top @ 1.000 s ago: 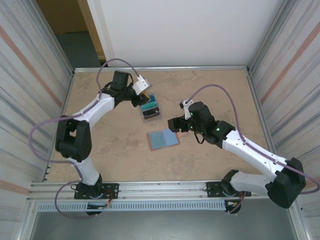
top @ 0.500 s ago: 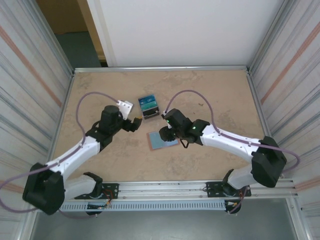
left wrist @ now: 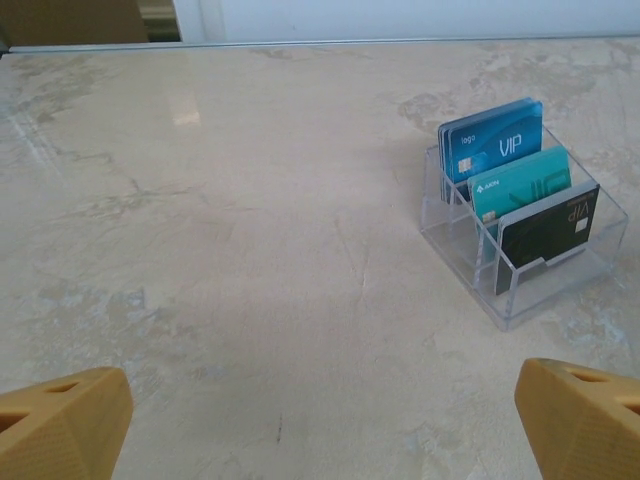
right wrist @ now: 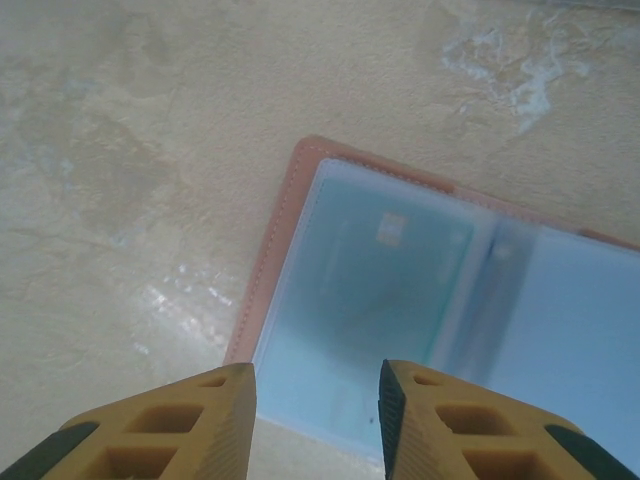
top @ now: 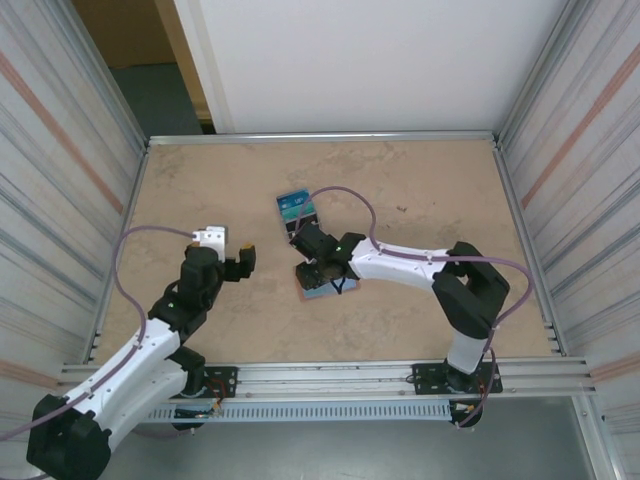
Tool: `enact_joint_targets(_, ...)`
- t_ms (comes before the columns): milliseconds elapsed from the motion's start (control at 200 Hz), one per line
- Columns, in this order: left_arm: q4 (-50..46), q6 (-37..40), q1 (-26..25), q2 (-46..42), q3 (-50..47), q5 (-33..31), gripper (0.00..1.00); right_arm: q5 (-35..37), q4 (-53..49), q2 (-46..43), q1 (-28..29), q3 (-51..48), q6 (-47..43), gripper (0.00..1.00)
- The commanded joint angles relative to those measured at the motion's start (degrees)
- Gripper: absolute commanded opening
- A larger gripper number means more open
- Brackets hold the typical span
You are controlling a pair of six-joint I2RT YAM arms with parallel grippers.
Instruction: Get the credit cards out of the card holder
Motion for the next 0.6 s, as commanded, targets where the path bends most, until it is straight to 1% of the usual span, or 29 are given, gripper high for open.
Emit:
enact_joint_targets(0, -0.25, -2.8, 0.49, -0.8, -0.26, -1.24, 0.99, 1.19, -2.77, 2.75, 0.31, 2.77, -1.92, 0.4)
enact_joint_targets(125, 0.19, -2.89, 0.51, 0.05, 0.26, -0.23, 0.99, 2.28, -3.49, 5.09, 0.77, 4.44, -2.27, 0.43)
enact_joint_targets(366, -0.18, -3.88, 0.58, 2.78, 0.76, 0.36, 0.99, 3.26, -4.18, 7.53, 1.32, 4.85, -1.97, 0.54)
enact_joint_targets(596, -0.06, -3.96, 0.56, 3.41, 1.07, 1.07, 0.99, 2.89, -3.69, 7.83, 1.32, 3.95, -1.45, 0.55)
